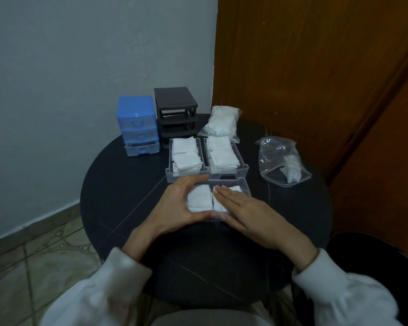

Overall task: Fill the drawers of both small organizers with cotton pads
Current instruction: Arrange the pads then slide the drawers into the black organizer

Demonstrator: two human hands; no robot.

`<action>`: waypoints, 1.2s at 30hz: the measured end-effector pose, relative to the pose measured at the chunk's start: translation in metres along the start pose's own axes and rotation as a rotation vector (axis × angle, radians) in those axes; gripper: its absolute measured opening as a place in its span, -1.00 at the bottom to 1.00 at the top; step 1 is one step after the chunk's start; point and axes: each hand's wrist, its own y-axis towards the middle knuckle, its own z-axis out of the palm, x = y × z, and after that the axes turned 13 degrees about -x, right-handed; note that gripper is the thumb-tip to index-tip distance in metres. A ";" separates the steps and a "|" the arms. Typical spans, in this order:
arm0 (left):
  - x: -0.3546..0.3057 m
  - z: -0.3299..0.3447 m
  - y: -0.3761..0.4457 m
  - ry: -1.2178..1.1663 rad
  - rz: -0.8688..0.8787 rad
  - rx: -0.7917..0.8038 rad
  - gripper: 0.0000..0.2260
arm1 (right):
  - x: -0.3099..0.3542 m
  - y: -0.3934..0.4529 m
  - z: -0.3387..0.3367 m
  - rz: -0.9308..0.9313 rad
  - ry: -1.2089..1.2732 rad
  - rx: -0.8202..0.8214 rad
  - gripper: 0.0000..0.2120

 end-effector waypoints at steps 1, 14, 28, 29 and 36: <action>-0.001 -0.001 0.001 0.013 -0.005 0.012 -0.28 | -0.001 -0.001 -0.004 0.004 0.047 0.001 -0.44; -0.066 0.025 0.071 0.026 0.148 0.125 -0.76 | -0.079 -0.041 -0.019 0.547 0.072 -0.656 -0.82; -0.098 0.145 0.118 0.245 0.155 0.225 -0.63 | -0.105 -0.046 0.000 0.800 0.115 -0.781 -0.67; -0.096 0.147 0.117 0.244 0.151 0.212 -0.64 | -0.106 -0.045 0.001 0.810 0.109 -0.788 -0.66; -0.097 0.150 0.110 0.110 0.139 0.186 -0.69 | -0.108 -0.035 0.005 0.849 0.044 -0.832 -0.76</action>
